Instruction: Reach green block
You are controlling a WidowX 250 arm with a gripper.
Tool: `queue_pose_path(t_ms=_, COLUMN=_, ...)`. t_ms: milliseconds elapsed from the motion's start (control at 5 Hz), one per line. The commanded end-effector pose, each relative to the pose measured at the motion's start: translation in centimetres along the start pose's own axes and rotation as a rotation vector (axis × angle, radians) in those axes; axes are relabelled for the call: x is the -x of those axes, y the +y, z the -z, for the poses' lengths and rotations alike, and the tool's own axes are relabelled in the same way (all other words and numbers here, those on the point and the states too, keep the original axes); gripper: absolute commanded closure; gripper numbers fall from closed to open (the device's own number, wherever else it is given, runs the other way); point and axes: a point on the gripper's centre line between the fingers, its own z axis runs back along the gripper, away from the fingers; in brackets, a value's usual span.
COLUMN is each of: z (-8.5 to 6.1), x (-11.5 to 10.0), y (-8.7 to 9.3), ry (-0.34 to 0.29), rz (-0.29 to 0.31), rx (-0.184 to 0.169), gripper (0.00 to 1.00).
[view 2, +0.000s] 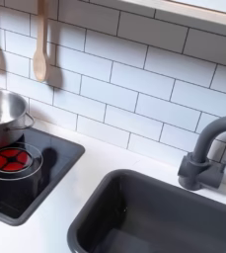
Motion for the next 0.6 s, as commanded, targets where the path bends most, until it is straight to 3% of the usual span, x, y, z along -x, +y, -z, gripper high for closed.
queue_pose_path(t_ms=0, z=0.7, x=0.45, y=0.34, ry=0.026, rz=-0.013, rx=-0.011, gripper=0.0)
queue_pose_path(t_ms=200, z=1.5, x=0.58, y=0.21, ry=0.053, rz=-0.014, rx=-0.013, gripper=0.0)
queue_pose_path(t_ms=400, z=1.38, x=0.46, y=-0.21, ry=0.05, rz=-0.009, rx=0.017, gripper=0.0)
